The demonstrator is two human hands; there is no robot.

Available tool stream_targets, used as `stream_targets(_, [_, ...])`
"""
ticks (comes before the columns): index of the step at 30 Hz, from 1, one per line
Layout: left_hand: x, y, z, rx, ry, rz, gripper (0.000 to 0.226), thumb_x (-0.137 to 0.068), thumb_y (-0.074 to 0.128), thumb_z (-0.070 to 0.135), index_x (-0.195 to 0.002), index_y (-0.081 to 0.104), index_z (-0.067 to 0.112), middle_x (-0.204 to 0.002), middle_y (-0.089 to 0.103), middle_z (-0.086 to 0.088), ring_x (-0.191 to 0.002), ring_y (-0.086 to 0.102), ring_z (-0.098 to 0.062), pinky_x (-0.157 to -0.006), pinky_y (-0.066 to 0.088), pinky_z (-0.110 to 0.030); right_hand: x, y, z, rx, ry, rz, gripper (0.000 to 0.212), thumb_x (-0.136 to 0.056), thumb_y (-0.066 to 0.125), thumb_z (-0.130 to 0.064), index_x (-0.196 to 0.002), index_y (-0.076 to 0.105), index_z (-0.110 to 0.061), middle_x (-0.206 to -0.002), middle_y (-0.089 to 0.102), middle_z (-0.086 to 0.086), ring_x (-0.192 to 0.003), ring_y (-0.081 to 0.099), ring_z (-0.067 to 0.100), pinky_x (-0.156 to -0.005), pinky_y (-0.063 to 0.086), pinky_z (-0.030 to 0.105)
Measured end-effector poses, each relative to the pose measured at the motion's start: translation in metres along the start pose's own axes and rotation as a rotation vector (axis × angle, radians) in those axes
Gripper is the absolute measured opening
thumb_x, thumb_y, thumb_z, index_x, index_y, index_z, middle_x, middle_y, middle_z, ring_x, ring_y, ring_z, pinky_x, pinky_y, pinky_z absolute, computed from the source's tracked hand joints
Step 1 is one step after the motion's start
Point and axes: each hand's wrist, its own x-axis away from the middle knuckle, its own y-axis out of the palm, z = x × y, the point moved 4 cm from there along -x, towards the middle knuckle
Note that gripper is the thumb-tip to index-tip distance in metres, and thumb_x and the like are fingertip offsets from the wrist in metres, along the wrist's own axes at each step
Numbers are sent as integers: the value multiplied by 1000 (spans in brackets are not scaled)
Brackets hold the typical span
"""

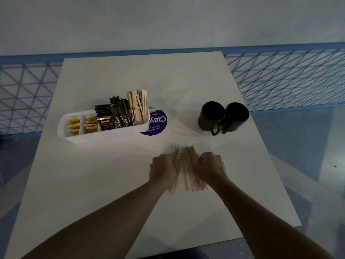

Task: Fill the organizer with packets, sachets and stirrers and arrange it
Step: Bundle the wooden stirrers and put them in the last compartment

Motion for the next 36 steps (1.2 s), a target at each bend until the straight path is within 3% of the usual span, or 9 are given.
stream_targets(10, [-3, -5, 2, -20, 10, -55, 25, -76, 61, 8, -99, 70, 4, -99, 70, -14, -98, 66, -34, -76, 51, -32, -3, -1, 3, -20, -19, -20, 16, -81, 56, -14, -65, 54, -11, -70, 58, 9, -62, 54, 24, -46, 33, 26])
stream_targets(15, [0, -11, 2, 55, 18, -103, 15, -74, 60, 11, -83, 70, 6, -85, 67, -12, -84, 65, -33, -68, 54, -33, -5, -3, 5, -69, -14, -54, 13, -82, 60, -15, -70, 57, -11, -73, 58, 8, -62, 53, 21, -46, 35, 27])
stream_targets(18, [2, -15, 3, 82, 21, -95, 14, -72, 59, 11, -79, 70, 6, -82, 67, -11, -82, 65, -33, -69, 55, -35, -6, -5, 5, -99, -1, -79, 9, -82, 57, -14, -76, 60, -8, -77, 61, 10, -67, 58, 25, -49, 44, 31])
stream_targets(22, [3, -17, 4, 49, 46, -83, 13, -77, 61, 13, -85, 69, 6, -82, 67, -9, -79, 64, -29, -64, 51, -32, -7, -7, 4, -117, 18, -92, 11, -83, 50, -10, -81, 61, -9, -83, 63, 11, -71, 63, 28, -56, 53, 36])
stream_targets(26, [2, -18, 5, -24, 90, -32, 17, -79, 60, 13, -93, 69, 10, -84, 69, -8, -81, 68, -30, -69, 57, -35, -8, -8, 6, -173, 34, -101, 15, -83, 45, -5, -84, 60, -10, -87, 63, 12, -71, 64, 28, -46, 48, 29])
stream_targets(29, [2, -18, 7, -34, 110, -24, 17, -82, 59, 13, -96, 69, 11, -84, 69, -6, -81, 68, -28, -66, 54, -33, -8, -8, 6, -229, 52, -106, 17, -82, 45, -4, -87, 61, -10, -89, 65, 13, -76, 67, 31, -55, 56, 34])
stream_targets(36, [-3, -20, 8, -56, 69, -32, 21, -87, 56, 8, -107, 63, 8, -101, 67, -11, -95, 65, -32, -70, 50, -33, -6, -4, 6, -203, 36, -77, 19, -90, 40, -7, -93, 59, -11, -89, 59, 7, -74, 58, 21, -54, 43, 28])
